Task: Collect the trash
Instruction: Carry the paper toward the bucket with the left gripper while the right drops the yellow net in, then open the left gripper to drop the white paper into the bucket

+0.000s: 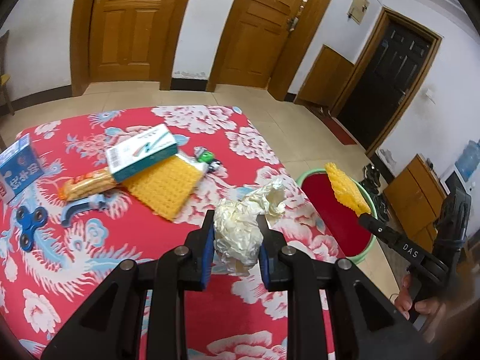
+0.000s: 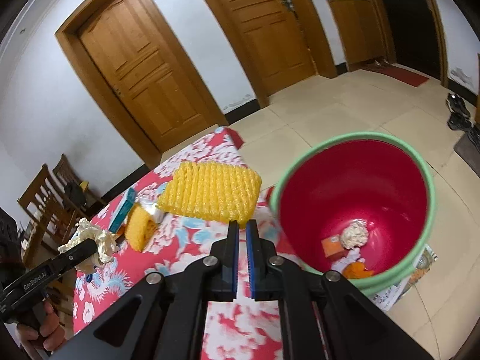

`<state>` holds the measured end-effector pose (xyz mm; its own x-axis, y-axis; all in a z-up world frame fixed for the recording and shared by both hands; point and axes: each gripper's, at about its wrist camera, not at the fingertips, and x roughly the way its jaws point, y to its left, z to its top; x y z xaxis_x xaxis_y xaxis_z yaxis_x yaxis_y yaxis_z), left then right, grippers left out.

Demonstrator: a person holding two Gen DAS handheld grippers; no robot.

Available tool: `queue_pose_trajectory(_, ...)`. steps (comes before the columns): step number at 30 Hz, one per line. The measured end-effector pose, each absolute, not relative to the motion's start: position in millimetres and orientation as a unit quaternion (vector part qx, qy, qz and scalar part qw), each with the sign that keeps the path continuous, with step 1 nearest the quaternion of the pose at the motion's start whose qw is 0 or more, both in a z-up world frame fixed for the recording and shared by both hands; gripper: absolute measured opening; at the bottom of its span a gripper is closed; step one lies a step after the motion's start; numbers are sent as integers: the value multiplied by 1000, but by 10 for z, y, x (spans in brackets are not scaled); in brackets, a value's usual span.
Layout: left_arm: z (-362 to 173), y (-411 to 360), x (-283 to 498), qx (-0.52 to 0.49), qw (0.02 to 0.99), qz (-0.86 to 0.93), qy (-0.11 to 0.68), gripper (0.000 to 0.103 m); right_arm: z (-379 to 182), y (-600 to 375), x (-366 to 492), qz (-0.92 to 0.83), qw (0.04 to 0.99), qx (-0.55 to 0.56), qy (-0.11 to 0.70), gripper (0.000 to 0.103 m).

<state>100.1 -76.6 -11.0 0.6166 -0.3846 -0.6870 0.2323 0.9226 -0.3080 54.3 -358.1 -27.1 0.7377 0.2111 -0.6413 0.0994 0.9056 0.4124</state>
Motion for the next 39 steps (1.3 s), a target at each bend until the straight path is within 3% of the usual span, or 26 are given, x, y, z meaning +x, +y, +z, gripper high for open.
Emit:
queue_pose_trajectory(25, -406, -2189, 1355, 2, 861, -259, 437, 25, -668, -4595, 372, -97, 884, 261, 375, 10)
queue_pose_trajectory(35, -590, -2635, 1494, 32, 845, -289, 449, 25, -680, -4707, 277, -103, 886, 270, 362, 20)
queue_pose_trajectory(39, -659, -2784, 1520, 52, 841, -296, 450, 28, -620, -4740, 223, -108, 891, 268, 349, 30)
